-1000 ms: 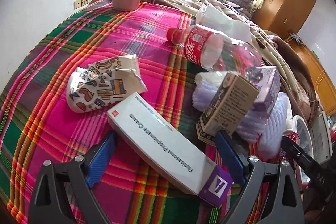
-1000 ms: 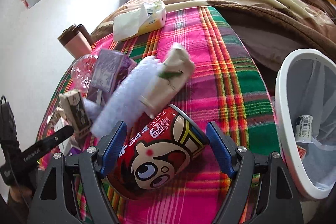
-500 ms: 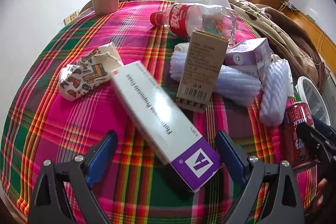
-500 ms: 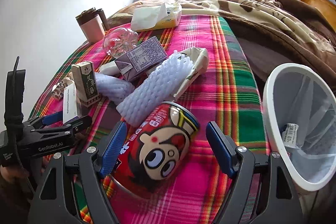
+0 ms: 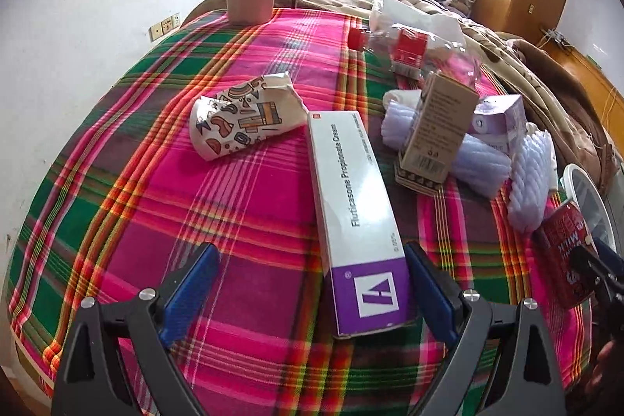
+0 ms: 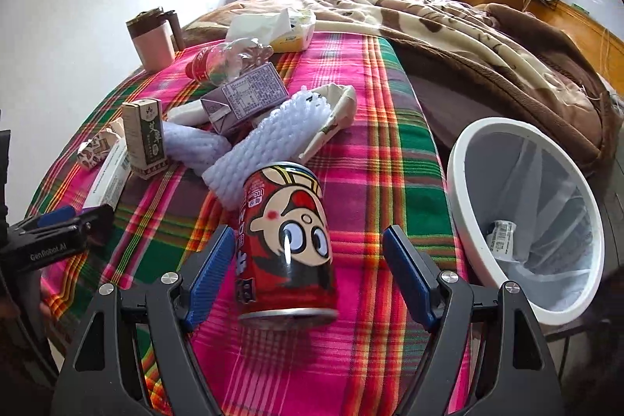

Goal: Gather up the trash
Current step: 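Grasp the red milk can with the right gripper while the left grasps the cream box, then carry the can and cream box over the wastebasket and release both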

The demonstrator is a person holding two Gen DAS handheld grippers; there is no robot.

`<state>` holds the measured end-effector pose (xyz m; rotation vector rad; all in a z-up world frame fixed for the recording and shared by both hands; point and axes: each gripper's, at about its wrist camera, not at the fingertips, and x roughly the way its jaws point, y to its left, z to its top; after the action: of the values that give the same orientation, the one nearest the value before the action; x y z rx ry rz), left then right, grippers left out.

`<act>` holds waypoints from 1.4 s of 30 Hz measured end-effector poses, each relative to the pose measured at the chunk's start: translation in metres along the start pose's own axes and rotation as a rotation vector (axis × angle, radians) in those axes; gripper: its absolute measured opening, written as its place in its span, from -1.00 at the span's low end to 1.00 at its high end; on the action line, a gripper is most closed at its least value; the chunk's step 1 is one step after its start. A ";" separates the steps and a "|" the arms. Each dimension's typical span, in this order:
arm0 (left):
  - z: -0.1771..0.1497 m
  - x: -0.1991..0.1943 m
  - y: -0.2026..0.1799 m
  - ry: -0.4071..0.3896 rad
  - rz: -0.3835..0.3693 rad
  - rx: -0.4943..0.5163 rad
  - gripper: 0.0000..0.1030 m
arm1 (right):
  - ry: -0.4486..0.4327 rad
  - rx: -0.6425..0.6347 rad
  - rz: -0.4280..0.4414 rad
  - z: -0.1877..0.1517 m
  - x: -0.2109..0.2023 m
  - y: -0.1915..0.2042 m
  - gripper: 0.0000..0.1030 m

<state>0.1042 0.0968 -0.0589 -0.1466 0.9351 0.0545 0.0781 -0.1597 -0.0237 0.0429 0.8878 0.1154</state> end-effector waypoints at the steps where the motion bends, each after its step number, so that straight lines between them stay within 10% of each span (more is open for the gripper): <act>1: 0.001 0.000 0.000 -0.008 -0.008 -0.004 0.84 | 0.001 0.008 -0.001 -0.001 0.001 -0.001 0.54; 8: 0.017 0.016 -0.010 0.002 -0.011 0.010 0.74 | 0.000 0.029 -0.002 -0.004 0.009 -0.006 0.54; 18: 0.018 0.014 -0.013 -0.014 -0.033 0.024 -0.22 | -0.032 0.008 0.009 -0.004 0.007 -0.004 0.10; 42: 0.013 -0.055 -0.033 -0.175 -0.108 0.062 -0.28 | -0.120 0.071 0.092 -0.004 -0.019 -0.019 0.09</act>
<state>0.0856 0.0673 -0.0035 -0.1321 0.7521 -0.0612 0.0647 -0.1806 -0.0128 0.1556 0.7696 0.1657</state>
